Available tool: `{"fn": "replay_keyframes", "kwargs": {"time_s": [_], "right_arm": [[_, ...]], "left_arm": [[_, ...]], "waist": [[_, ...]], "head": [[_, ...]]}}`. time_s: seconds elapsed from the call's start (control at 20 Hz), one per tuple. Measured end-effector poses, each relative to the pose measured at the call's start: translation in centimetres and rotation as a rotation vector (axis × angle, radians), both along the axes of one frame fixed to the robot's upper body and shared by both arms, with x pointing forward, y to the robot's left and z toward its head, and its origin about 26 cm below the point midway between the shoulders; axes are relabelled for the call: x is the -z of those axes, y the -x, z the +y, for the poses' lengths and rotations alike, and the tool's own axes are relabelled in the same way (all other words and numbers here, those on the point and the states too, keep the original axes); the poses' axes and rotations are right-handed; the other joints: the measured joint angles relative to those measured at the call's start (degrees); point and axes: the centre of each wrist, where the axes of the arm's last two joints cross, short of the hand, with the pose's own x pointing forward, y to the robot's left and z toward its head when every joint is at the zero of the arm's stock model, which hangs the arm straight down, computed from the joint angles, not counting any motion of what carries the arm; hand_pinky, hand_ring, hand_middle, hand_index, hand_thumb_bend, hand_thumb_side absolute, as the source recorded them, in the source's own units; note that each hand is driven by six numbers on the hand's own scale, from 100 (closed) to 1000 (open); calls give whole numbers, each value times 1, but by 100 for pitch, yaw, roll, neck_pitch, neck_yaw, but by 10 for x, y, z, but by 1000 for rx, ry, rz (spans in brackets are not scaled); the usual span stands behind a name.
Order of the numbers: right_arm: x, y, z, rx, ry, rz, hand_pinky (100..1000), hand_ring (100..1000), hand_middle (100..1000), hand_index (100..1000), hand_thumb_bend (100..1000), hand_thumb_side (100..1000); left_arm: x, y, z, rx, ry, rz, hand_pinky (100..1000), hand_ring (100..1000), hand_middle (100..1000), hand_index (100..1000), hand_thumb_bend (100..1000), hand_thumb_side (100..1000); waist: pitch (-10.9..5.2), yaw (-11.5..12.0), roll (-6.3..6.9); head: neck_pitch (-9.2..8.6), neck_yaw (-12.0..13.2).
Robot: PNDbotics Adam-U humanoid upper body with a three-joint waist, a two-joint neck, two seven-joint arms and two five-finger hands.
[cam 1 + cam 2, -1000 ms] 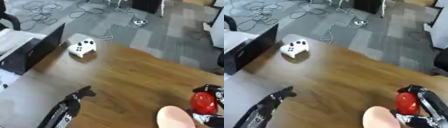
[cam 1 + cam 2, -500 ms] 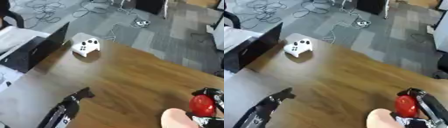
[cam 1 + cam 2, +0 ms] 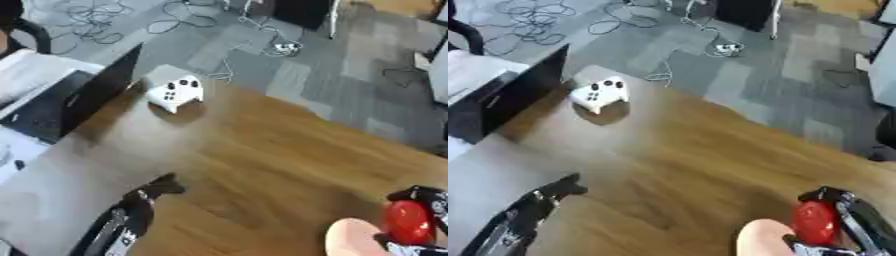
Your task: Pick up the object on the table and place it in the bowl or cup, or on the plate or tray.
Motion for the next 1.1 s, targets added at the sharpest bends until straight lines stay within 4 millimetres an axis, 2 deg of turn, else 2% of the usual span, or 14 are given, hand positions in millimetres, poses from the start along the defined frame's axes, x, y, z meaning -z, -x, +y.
{"fn": "replay_keyframes", "kwargs": {"time_s": [0.5, 0.75, 1.1], "right_arm": [[9, -8, -5, 50, 9, 17, 435, 178, 221, 450, 474, 236], [9, -8, -5, 43, 29, 17, 435, 177, 220, 449, 474, 237], [2, -6, 17, -37, 28, 0, 435, 177, 220, 448, 473, 238]], "left_arm": [[0, 0, 0, 0, 0, -1, 994, 1000, 744, 865, 185, 990], [-3, -1, 0, -2, 4, -10, 991, 1000, 743, 863, 186, 985], [-7, -3, 6, -54, 41, -30, 978, 1000, 737, 858, 188, 970]], "waist": [[34, 40, -2], [26, 84, -46], [-17, 70, -74]], "head": [[1, -57], [-24, -57], [-28, -56]]}}
